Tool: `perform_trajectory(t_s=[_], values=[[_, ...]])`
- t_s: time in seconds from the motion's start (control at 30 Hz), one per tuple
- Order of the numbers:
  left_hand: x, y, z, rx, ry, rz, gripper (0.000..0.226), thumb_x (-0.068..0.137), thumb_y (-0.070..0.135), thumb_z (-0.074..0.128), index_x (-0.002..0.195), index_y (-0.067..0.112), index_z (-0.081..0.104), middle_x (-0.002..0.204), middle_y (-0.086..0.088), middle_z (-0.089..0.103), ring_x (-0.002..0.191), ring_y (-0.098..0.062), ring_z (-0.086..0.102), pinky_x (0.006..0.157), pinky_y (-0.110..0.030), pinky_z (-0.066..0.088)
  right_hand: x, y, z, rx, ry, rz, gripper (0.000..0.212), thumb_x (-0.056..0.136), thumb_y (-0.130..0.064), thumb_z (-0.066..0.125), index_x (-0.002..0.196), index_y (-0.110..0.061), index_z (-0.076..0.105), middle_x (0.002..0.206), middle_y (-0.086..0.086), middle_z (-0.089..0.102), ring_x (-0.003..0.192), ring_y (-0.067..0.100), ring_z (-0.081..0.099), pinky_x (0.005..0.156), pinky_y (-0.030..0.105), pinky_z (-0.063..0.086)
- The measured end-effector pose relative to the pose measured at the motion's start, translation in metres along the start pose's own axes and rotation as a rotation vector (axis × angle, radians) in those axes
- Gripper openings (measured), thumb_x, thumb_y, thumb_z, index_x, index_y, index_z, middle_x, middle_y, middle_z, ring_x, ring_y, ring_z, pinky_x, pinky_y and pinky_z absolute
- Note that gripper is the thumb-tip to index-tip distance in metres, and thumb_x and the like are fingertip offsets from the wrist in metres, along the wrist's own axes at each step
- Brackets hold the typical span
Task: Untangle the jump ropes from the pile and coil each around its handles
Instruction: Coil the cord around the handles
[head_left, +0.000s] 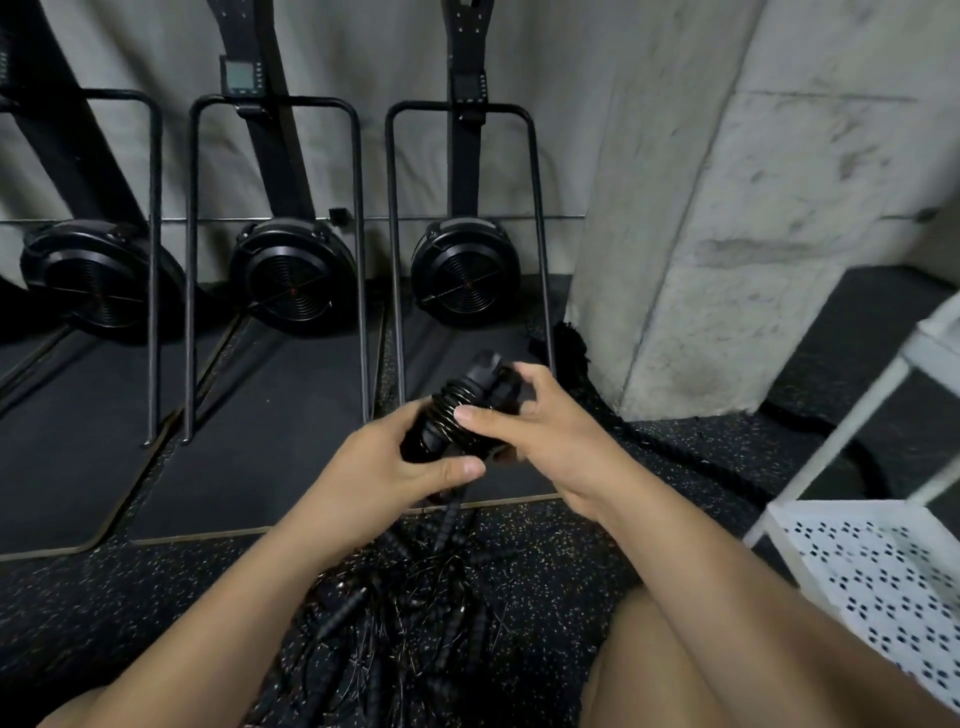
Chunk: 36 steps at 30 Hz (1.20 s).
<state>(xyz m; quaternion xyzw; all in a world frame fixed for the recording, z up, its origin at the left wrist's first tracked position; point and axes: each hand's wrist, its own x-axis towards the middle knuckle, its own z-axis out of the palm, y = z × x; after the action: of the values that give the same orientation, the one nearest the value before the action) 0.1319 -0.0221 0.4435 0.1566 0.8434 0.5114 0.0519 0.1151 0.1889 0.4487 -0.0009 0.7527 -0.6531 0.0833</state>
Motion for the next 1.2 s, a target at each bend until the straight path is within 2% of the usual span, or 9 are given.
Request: perform_trajectory(t_s=[0.1, 0.23, 0.33, 0.4, 0.57, 0.7, 0.93, 1.03, 1.2], values=[[0.0, 0.038, 0.003, 0.063, -0.093, 0.08, 0.063, 0.079, 0.056, 0.085, 0.137, 0.045, 0.063, 0.113, 0.027, 0.076, 0.104, 0.007, 0.07, 0.094, -0.028, 0.054, -0.029, -0.025, -0.032, -0.069, 0.016, -0.015, 0.11, 0.061, -0.06, 0.1, 0.152, -0.043, 0.041, 0.134, -0.009, 0.072, 0.119, 0.014, 0.072, 0.1, 0.042, 0.06], [0.001, 0.092, 0.013, 0.032, -0.113, 0.206, 0.074, 0.074, 0.056, 0.087, 0.141, 0.048, 0.058, 0.125, 0.023, 0.072, 0.113, 0.001, 0.069, 0.102, -0.037, 0.056, -0.083, -0.076, -0.079, -0.181, 0.025, -0.05, 0.053, 0.092, -0.054, 0.079, 0.134, -0.028, 0.059, 0.118, -0.004, 0.077, 0.103, 0.014, 0.076, 0.086, 0.035, 0.063], [0.001, 0.13, 0.028, -0.059, -0.076, 0.263, 0.069, 0.068, 0.048, 0.09, 0.132, 0.044, 0.064, 0.12, 0.019, 0.074, 0.109, 0.0, 0.071, 0.092, -0.019, 0.057, -0.123, -0.111, -0.113, -0.259, 0.138, -0.095, 0.036, 0.105, -0.048, 0.064, 0.129, -0.022, 0.064, 0.114, 0.002, 0.078, 0.096, 0.021, 0.078, 0.088, 0.04, 0.065], [0.001, 0.158, 0.039, -0.084, -0.056, 0.297, 0.069, 0.063, 0.048, 0.09, 0.127, 0.041, 0.066, 0.115, 0.017, 0.075, 0.106, 0.001, 0.07, 0.083, -0.008, 0.051, -0.152, -0.134, -0.134, -0.331, 0.203, -0.13, 0.034, 0.105, -0.046, 0.064, 0.127, -0.021, 0.067, 0.111, 0.002, 0.078, 0.098, 0.02, 0.078, 0.086, 0.04, 0.066], [0.0, 0.232, 0.075, -0.046, -0.08, 0.421, 0.061, 0.058, 0.056, 0.089, 0.114, 0.037, 0.074, 0.105, 0.015, 0.078, 0.099, -0.003, 0.073, 0.086, -0.02, 0.057, -0.226, -0.189, -0.182, -0.487, 0.385, -0.234, 0.039, 0.098, -0.05, 0.072, 0.124, -0.022, 0.065, 0.1, 0.005, 0.081, 0.088, 0.02, 0.081, 0.079, 0.038, 0.067], [-0.006, 0.291, 0.112, -0.02, -0.192, 0.54, 0.048, 0.071, 0.052, 0.089, 0.112, 0.033, 0.076, 0.095, 0.009, 0.08, 0.088, -0.009, 0.077, 0.085, -0.038, 0.062, -0.277, -0.214, -0.223, -0.607, 0.469, -0.292, 0.02, 0.102, -0.04, 0.07, 0.117, -0.027, 0.068, 0.094, 0.012, 0.081, 0.077, 0.03, 0.08, 0.073, 0.043, 0.068], [-0.007, 0.364, 0.189, 0.282, -0.189, 0.76, 0.034, 0.082, 0.053, 0.086, 0.104, 0.03, 0.073, 0.084, 0.013, 0.074, 0.079, -0.003, 0.068, 0.069, -0.031, 0.048, -0.342, -0.223, -0.307, -0.732, 0.565, -0.17, 0.019, 0.101, -0.031, 0.072, 0.106, -0.014, 0.075, 0.09, 0.016, 0.08, 0.077, 0.038, 0.08, 0.073, 0.045, 0.067], [-0.017, 0.377, 0.231, 0.395, -0.242, 0.793, 0.042, 0.085, 0.06, 0.081, 0.107, 0.026, 0.071, 0.088, 0.009, 0.07, 0.081, -0.01, 0.066, 0.071, -0.032, 0.053, -0.365, -0.211, -0.337, -0.73, 0.54, -0.048, 0.019, 0.102, -0.028, 0.07, 0.107, -0.01, 0.073, 0.086, 0.018, 0.08, 0.07, 0.03, 0.078, 0.061, 0.031, 0.064], [-0.028, 0.385, 0.274, 0.345, -0.352, 0.706, 0.076, 0.076, 0.066, 0.085, 0.137, 0.031, 0.057, 0.113, 0.011, 0.069, 0.104, -0.009, 0.064, 0.086, -0.031, 0.053, -0.39, -0.176, -0.381, -0.709, 0.483, 0.102, 0.03, 0.098, -0.038, 0.074, 0.116, -0.014, 0.07, 0.098, 0.011, 0.08, 0.086, 0.033, 0.076, 0.073, 0.04, 0.058]])
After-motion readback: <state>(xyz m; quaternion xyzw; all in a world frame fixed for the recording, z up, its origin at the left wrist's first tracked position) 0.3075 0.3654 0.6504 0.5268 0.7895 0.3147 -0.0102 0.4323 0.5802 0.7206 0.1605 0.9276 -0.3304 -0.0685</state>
